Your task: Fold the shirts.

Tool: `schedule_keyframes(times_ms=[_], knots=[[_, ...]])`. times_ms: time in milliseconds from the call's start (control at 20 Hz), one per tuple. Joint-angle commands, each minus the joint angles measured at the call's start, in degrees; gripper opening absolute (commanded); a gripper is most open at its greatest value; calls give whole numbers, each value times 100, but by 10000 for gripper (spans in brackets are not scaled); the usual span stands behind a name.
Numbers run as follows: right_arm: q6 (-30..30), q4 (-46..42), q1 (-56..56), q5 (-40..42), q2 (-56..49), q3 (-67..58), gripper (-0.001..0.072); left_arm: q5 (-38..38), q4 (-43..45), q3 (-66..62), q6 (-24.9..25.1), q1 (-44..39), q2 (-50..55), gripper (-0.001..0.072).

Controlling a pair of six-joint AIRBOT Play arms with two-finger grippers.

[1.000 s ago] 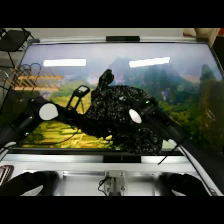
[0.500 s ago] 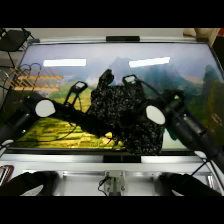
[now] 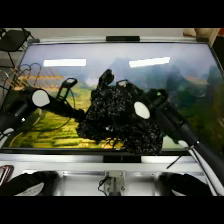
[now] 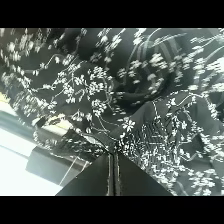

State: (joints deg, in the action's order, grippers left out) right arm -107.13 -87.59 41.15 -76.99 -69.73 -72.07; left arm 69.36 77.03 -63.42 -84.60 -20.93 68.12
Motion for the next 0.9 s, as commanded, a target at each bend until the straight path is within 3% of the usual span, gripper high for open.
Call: schedule_keyframes(times_ms=[0, 150, 400, 600, 850], knots=[[9, 334, 4, -31, -175, -7, 41, 26, 1414, -146, 103, 824, 68, 645], [-138, 332, 4, -221, -177, -7, 40, -17, 2063, -809, 273, 2428, 264, 638], [-345, 361, 4, -586, -177, -7, 41, 83, 973, -2192, 605, 4780, 1268, 629], [-415, 356, 4, -597, -177, -7, 41, 83, 586, -2310, 1338, 5274, 2135, 631], [-737, 374, 4, -619, -177, -7, 41, -33, 623, -2490, 1827, 5287, 2765, 629]])
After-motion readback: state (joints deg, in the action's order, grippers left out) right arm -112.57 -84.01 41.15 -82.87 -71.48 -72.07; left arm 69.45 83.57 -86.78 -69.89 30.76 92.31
